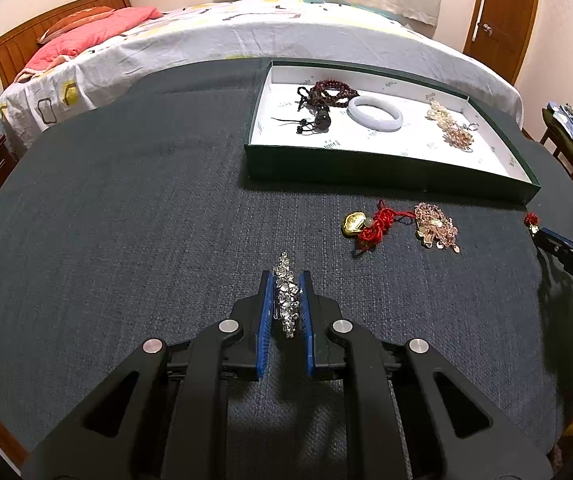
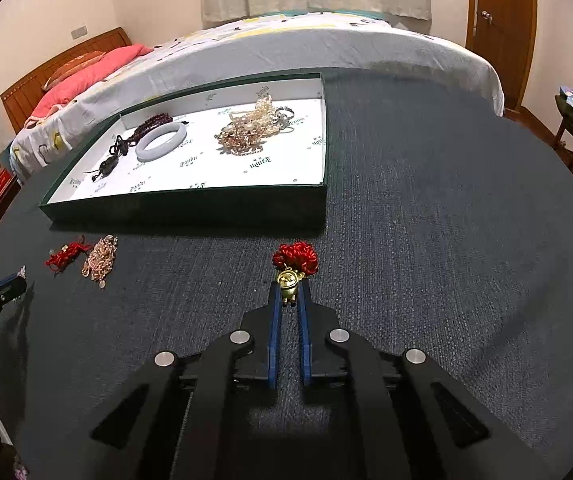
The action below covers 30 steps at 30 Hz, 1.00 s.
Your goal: Organize jewelry
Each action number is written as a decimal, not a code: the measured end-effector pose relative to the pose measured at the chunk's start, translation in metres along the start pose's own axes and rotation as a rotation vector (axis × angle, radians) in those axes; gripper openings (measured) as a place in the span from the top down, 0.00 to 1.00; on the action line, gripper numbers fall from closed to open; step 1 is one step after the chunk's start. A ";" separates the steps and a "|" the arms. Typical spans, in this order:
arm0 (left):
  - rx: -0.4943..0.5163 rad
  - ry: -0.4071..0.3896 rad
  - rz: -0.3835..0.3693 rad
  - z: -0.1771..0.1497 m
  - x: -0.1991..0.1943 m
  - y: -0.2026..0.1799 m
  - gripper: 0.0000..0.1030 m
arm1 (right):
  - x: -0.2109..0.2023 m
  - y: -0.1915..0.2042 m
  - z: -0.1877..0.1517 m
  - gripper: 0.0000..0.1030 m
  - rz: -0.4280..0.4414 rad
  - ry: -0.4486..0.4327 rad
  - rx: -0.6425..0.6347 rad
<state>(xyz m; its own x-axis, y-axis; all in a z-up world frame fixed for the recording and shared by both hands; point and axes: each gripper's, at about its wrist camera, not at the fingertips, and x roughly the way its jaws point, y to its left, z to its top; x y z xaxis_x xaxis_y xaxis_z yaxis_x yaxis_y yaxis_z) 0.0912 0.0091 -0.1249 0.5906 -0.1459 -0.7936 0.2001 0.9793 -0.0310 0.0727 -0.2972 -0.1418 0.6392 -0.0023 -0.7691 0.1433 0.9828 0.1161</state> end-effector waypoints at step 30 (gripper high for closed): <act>0.007 0.004 -0.014 0.001 0.000 -0.006 0.87 | 0.000 0.005 0.003 0.61 -0.017 -0.012 -0.024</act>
<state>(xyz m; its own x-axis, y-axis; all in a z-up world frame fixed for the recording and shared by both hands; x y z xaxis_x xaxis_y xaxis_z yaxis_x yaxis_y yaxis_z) 0.0912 0.0035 -0.1246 0.5842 -0.1590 -0.7959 0.2142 0.9761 -0.0378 0.0754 -0.2926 -0.1390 0.6461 -0.0216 -0.7630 0.1367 0.9867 0.0879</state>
